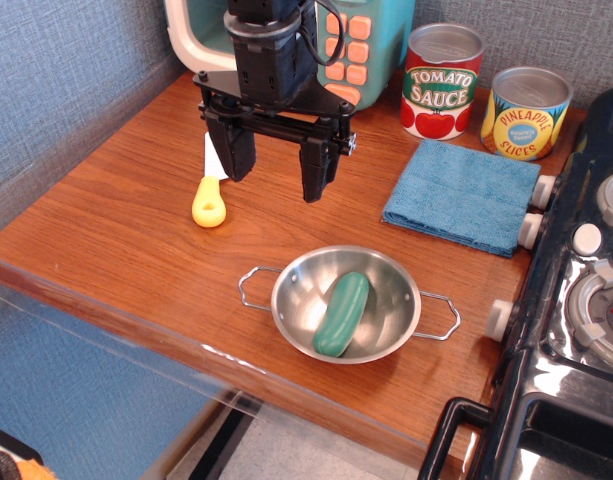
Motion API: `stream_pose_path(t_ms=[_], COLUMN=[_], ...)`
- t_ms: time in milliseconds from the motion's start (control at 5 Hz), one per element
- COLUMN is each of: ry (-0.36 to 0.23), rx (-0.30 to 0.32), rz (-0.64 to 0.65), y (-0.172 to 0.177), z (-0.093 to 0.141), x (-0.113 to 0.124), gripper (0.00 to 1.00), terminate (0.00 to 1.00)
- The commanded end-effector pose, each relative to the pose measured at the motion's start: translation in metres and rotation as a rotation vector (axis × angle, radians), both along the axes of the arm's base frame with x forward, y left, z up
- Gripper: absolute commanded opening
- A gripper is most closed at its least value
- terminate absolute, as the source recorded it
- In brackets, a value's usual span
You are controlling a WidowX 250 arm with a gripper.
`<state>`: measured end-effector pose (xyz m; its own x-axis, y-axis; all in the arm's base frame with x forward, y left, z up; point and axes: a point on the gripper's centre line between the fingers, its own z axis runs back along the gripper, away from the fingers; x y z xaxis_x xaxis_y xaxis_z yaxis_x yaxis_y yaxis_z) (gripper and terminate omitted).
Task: Move knife to left of bowl
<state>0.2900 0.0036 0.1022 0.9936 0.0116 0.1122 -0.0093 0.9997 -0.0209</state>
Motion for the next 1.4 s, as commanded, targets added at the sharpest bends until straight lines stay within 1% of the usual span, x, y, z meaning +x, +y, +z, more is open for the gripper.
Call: stream_pose_path(t_ms=[0,200,400,600,800,1000,1200], ry=[0.0,-0.024,-0.066,-0.065,-0.053,-0.041,-0.04], rx=[0.0,-0.032,-0.051,-0.082,-0.066,-0.007,0.012], rz=[0.0,0.056,0.168,0.322,0.436,0.442,0.447], y=[0.0,0.007,0.025,0.06,0.091,0.101,0.101], z=[0.0,-0.002,-0.003,-0.013,-0.029,-0.038,-0.043], x=[0.0,0.014,0.04,0.069,0.076,0.066,0.053], gripper=[1.0,1.0,1.0,1.0,1.0,1.0,1.0], terminate=[0.0,0.0,0.0,0.0,0.0,0.0,0.0])
